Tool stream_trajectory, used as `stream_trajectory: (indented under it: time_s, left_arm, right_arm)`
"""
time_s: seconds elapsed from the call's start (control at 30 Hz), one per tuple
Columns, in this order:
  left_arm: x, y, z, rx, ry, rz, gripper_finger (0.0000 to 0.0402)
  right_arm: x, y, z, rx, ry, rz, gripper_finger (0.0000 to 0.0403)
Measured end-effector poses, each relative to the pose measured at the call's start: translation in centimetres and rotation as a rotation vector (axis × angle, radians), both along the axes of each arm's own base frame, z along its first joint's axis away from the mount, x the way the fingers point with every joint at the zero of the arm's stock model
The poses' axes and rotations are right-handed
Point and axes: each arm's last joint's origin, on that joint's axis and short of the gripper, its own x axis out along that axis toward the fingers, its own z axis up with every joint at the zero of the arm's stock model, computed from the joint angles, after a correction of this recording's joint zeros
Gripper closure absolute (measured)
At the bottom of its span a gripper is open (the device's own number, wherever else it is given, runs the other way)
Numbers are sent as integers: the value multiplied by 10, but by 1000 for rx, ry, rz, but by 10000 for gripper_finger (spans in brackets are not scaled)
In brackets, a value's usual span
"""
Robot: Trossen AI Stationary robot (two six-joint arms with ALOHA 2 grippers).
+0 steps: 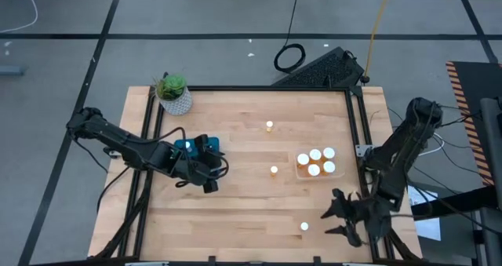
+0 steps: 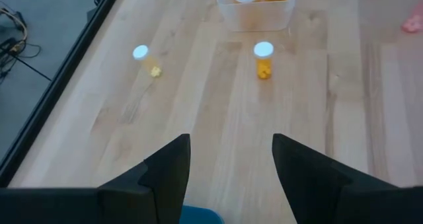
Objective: Pick and place medicine bottles into bin by pill shape (circle, oval)
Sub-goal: Put the small red pill bottle into the blue bin
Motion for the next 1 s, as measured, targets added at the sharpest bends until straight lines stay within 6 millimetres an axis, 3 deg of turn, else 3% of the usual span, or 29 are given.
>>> stream_trajectory:
  time_s: [0.3,0.6,1.0]
  left_arm:
    - [0,1,0,-1,-2,3,183]
    - [6,-2,5,-1,-69,-25,183]
    - [16,1,10,-11,-150,-19,183]
  right_arm:
    - [-5,25,-46,-178,84,66,177]
    - [2,41,-75,-237,37,67,177]
    - [16,46,-115,-359,-22,-2,177]
